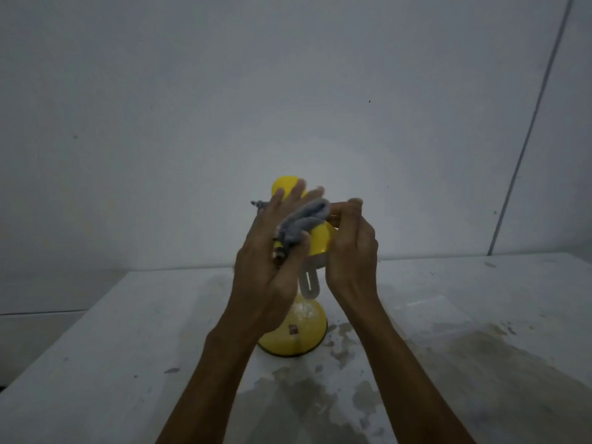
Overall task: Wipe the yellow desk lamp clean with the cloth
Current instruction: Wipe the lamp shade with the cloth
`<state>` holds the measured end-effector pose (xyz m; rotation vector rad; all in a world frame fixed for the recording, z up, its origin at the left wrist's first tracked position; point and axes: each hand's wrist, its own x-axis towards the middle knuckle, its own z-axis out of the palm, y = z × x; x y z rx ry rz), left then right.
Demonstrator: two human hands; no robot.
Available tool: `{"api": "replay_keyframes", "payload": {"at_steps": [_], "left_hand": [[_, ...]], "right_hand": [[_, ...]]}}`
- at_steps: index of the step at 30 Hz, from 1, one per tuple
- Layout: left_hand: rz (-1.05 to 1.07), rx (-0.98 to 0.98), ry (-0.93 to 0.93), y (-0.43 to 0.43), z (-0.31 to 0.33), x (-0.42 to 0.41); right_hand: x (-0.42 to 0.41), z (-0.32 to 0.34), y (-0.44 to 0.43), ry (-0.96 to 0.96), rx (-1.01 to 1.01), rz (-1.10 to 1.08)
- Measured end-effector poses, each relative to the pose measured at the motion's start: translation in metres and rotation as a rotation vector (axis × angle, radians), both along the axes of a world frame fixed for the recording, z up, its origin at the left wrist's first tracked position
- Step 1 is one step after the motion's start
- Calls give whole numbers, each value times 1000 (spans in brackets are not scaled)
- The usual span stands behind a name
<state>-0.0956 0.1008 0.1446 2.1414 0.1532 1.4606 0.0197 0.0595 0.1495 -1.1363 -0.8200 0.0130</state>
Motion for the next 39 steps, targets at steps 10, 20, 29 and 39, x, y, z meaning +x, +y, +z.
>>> {"api": "replay_keyframes", "payload": {"at_steps": [10, 20, 29, 39], "left_hand": [[8, -647, -481, -7, -30, 17], [255, 401, -107, -9, -15, 18], [207, -493, -289, -18, 0, 14], [222, -141, -403, -12, -12, 23]], "right_hand": [[1, 0, -1, 7, -27, -5], [6, -3, 1, 40, -2, 77], [4, -3, -1, -4, -20, 23], [6, -4, -2, -30, -37, 15]]}}
